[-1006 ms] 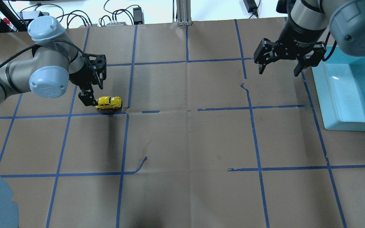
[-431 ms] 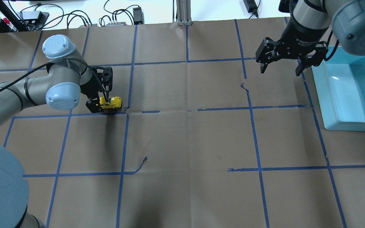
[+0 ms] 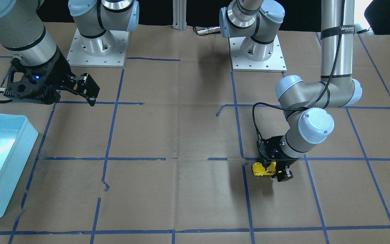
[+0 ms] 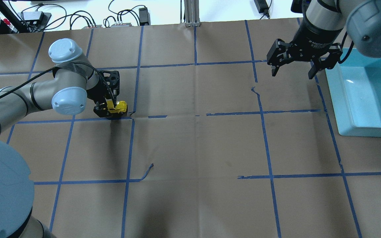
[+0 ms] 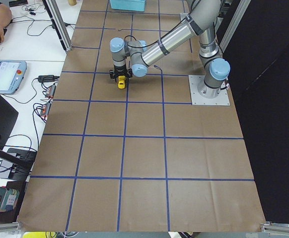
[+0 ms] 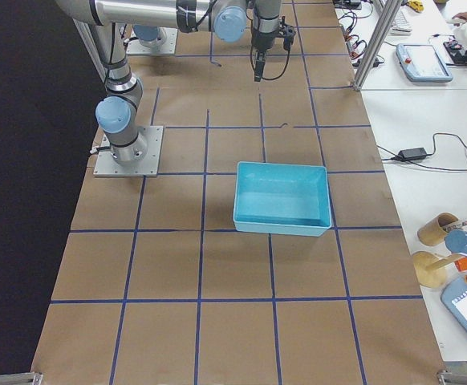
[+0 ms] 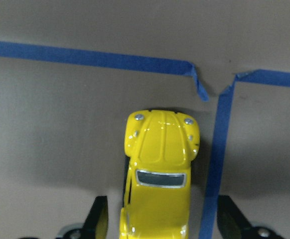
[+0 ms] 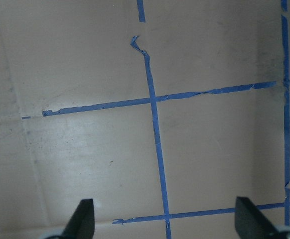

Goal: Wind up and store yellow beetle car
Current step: 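Lower the left gripper over the car and close on it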

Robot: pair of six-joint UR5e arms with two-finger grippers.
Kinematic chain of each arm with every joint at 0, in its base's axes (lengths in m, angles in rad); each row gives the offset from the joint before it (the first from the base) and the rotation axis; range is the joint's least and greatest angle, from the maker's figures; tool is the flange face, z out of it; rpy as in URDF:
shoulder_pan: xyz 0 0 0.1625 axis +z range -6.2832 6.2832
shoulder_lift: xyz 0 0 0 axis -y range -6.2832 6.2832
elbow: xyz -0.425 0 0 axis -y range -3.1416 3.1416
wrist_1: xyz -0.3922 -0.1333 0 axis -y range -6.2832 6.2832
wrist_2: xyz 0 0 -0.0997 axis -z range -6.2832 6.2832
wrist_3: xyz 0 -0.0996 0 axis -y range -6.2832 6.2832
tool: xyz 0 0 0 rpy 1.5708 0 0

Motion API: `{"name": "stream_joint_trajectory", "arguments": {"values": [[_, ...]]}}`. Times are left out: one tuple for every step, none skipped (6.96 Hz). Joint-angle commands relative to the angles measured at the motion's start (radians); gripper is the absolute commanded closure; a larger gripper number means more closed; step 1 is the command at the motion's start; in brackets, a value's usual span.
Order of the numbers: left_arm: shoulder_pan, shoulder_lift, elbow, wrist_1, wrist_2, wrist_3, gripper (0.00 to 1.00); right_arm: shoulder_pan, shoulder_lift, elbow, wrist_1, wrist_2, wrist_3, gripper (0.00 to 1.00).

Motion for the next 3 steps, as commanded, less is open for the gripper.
{"name": "stream_joint_trajectory", "arguments": {"values": [[-0.002,0.002,0.006,0.000,-0.002,0.009,0.76,0.000,0.000,0.000,-0.001,0.000,0.001,0.00],[-0.003,0.007,0.008,-0.001,0.000,0.006,0.94,0.000,0.000,0.000,0.000,0.000,0.002,0.00],[-0.008,0.016,0.008,-0.006,0.003,0.009,0.97,0.000,0.002,0.000,-0.001,0.000,0.001,0.00]]}}
